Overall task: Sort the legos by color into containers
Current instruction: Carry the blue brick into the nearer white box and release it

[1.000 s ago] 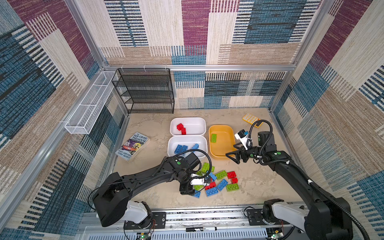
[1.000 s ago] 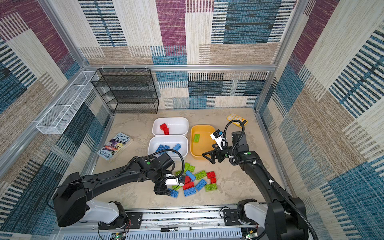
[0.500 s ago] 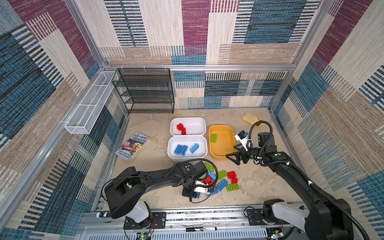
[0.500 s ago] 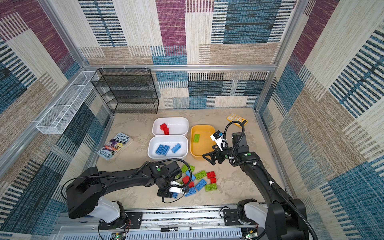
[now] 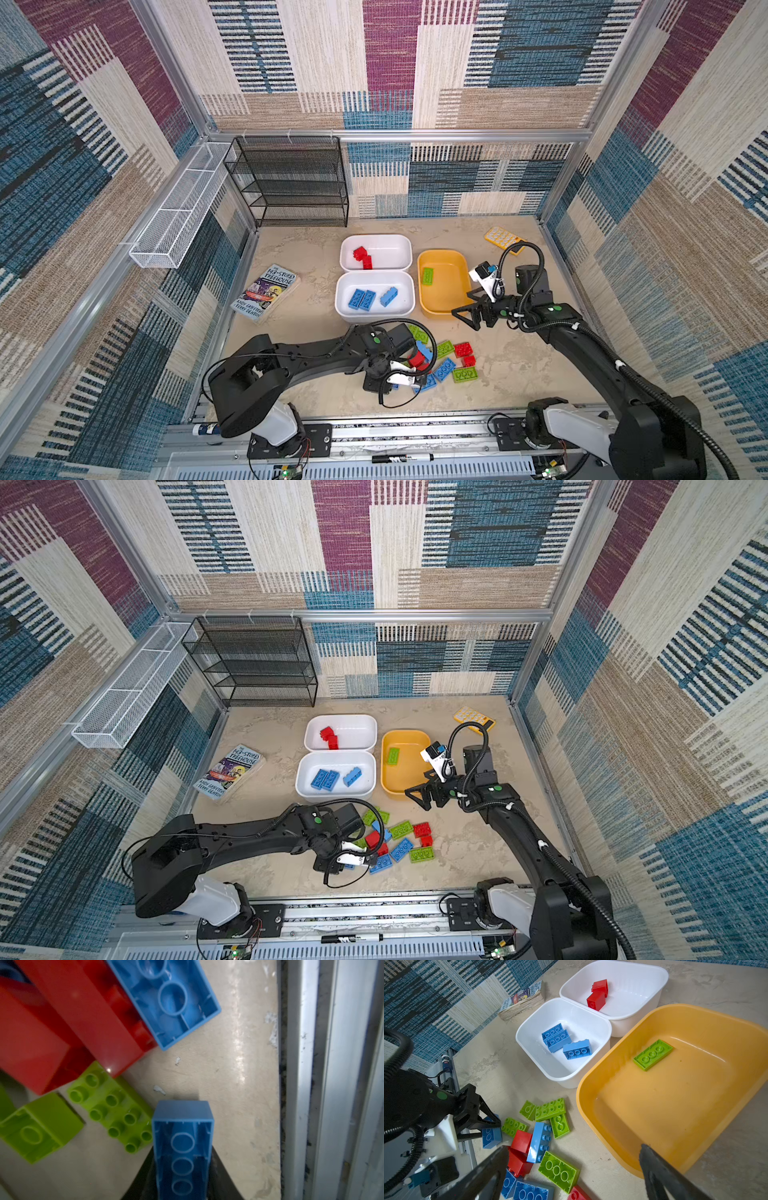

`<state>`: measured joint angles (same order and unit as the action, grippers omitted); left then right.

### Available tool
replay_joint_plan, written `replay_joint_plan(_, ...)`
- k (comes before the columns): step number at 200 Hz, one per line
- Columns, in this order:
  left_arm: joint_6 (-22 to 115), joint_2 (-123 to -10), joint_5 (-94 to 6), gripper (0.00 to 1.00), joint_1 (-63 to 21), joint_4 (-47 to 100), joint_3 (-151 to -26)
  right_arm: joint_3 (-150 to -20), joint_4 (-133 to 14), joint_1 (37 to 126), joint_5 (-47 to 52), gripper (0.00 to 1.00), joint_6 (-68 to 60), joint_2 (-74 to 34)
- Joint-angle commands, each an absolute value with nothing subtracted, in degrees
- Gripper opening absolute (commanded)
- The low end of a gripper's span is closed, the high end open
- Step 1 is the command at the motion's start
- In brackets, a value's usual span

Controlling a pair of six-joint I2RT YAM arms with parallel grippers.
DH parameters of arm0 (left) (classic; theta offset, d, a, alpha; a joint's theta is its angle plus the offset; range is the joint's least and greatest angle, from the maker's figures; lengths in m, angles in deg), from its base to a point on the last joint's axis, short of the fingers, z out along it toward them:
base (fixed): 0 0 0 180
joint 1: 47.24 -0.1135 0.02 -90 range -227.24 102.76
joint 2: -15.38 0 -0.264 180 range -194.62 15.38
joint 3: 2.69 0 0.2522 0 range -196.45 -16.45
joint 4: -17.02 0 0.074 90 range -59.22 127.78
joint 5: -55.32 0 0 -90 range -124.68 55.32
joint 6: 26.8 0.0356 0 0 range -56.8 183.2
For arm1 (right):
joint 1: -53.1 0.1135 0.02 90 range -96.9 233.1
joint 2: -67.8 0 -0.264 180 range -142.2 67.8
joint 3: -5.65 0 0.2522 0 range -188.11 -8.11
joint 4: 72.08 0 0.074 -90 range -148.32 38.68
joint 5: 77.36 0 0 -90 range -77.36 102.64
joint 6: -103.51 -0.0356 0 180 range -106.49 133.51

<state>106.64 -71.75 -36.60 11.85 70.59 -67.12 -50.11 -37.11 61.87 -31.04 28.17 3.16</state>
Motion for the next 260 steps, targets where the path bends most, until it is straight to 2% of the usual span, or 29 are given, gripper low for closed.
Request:
replay_joint_plan(1, 106.30, -69.72, -34.90, 0.33, 11.40, 74.31, -68.78, -50.21, -38.01, 61.89, -30.60, 0.99, 28.28, 3.11)
replay_joint_plan(33, 104.96, -66.11, -34.80, 0.33, 7.68, 77.66, -73.83, -50.68, -38.59, 61.87, -30.60, 0.99, 28.11, 2.53)
replay_joint_plan(73, 102.51, -65.03, -34.94, 0.33, -2.84, 75.06, -81.14, -51.76, -39.44, 61.84, -30.78, 0.99, 28.04, 1.80)
replay_joint_plan(126, 94.20, -74.78, -32.20, 0.33, -13.56, 69.70, -92.67, -51.93, -40.52, 61.88, -30.57, 0.99, 27.46, 1.79)
replay_joint_plan(182, 88.33, -88.67, -28.21, 0.32, -15.02, 66.50, -101.27, -51.56, -41.61, 61.89, -30.12, 0.99, 27.05, 1.79)
replay_joint_plan(260, 99.64, -97.00, -26.55, 0.32, -14.90, 60.04, -99.93, -52.01, -41.43, 61.89, -29.55, 0.99, 27.78, 1.39)
